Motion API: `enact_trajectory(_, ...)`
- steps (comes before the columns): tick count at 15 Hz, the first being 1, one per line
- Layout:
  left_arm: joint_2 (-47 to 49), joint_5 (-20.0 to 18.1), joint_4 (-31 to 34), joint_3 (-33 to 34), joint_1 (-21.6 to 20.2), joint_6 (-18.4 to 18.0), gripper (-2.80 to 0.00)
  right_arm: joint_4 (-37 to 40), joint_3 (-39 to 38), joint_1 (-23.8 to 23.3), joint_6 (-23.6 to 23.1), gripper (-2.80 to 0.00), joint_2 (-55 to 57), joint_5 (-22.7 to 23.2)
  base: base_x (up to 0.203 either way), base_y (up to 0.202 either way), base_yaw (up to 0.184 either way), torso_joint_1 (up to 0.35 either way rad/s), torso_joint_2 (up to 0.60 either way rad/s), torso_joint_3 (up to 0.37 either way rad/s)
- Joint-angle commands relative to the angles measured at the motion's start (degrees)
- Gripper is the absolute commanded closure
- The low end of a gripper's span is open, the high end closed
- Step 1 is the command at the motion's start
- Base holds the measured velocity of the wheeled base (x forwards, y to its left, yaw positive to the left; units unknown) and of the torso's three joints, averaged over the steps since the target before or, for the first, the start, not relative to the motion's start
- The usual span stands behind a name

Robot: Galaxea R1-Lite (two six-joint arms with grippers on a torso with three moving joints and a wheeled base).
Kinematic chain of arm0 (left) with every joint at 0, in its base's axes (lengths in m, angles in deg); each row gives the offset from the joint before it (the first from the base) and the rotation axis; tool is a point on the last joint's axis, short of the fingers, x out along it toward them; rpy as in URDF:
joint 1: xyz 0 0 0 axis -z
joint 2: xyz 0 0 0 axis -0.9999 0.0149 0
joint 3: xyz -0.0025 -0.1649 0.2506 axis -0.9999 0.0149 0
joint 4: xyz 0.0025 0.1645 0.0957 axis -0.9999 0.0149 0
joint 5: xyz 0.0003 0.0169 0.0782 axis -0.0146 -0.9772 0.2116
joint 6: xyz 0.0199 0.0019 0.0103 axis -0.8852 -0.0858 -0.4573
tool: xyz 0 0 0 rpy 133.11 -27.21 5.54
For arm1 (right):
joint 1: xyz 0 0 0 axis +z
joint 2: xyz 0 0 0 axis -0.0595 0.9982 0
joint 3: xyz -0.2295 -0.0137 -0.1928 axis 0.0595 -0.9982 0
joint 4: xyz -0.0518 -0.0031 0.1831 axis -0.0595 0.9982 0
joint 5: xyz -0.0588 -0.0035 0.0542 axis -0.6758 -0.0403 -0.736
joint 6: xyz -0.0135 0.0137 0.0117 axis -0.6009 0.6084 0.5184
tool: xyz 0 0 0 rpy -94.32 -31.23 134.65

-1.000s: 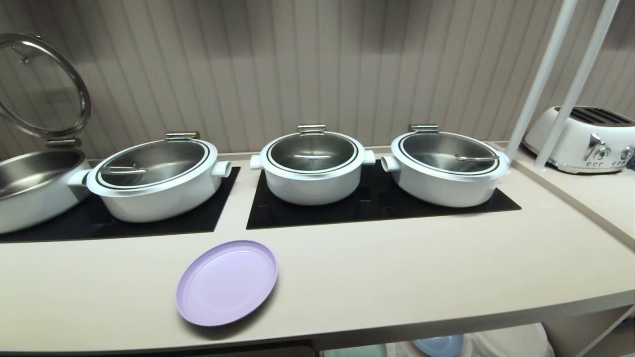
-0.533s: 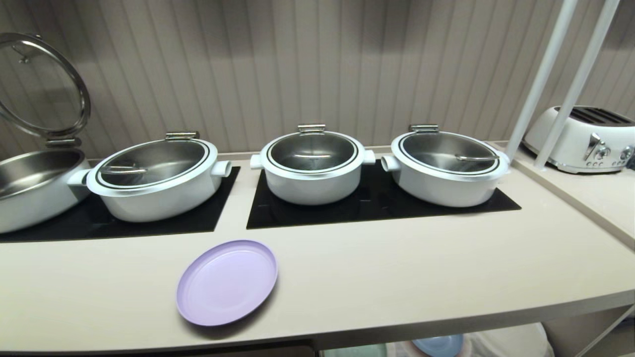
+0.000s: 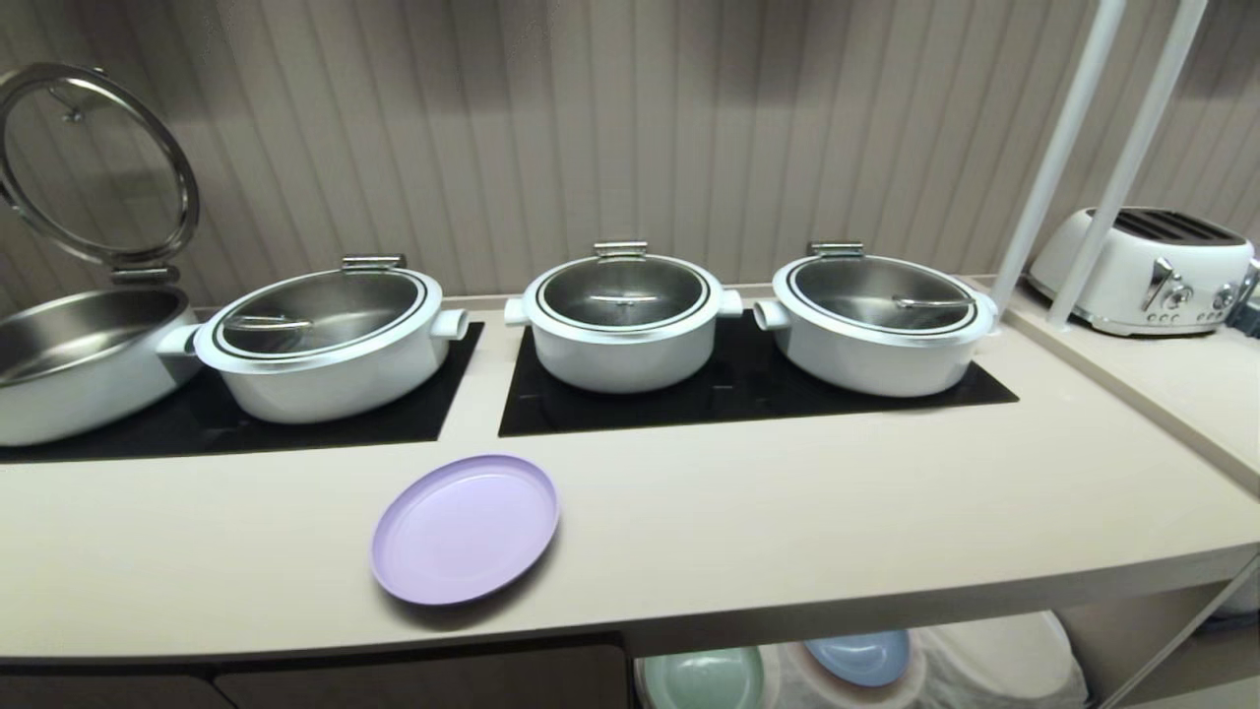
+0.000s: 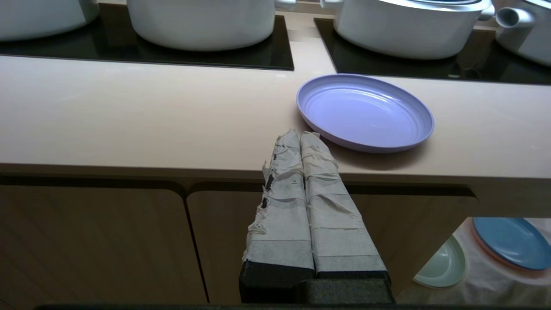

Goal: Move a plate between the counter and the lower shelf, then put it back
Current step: Pick up the plate

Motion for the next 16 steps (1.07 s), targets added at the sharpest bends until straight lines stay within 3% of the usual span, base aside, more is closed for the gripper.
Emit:
enact_trajectory(1,0.0,0.0,-0.1,0.0,0.0,0.1,0.00,0.0,0.0,0.0,0.0,0.00,0.0,0.0,0.000,0.000,0.000,0.000,0.00,0.000)
enact_trajectory(13,0.0,-0.4,-0.3,0.0,0.0,-1.0,0.00,0.0,0.0,0.0,0.1,0.00,0.0,0.0,0.000,0.000,0.000,0.000,0.00,0.000)
enact_trajectory(16,0.2,-4.5,1.1,-4.2,0.0,-1.7,0.00,0.0,0.0,0.0,0.1,0.00,0.0,0.1,0.000,0.000,0.000,0.000,0.00,0.000)
